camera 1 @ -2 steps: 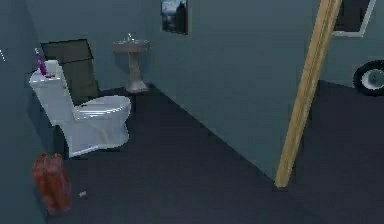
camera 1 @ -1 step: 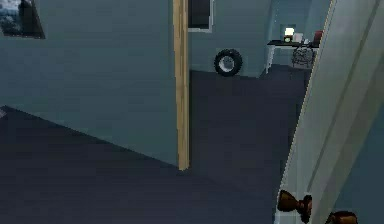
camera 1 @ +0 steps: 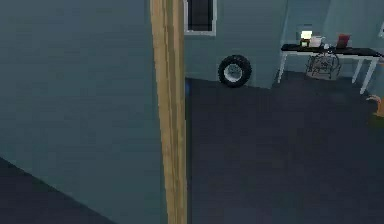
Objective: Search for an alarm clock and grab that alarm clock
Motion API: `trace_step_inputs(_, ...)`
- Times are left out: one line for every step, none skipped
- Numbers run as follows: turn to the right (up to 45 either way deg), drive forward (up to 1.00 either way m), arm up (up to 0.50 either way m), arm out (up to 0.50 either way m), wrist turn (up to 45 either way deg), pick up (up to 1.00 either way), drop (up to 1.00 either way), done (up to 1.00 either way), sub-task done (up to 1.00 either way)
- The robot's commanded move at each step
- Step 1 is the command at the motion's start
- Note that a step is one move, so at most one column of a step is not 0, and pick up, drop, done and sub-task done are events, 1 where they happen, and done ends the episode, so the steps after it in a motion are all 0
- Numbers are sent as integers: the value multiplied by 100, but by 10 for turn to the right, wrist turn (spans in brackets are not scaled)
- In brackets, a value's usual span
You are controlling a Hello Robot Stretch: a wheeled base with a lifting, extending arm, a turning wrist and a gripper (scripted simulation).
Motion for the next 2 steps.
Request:
trace_step_inputs(270, 0, 0, 0, 0, 0, 0, 0, 0)
trace_step_inputs(0, 100, 0, 0, 0, 0, 0, 0, 0)
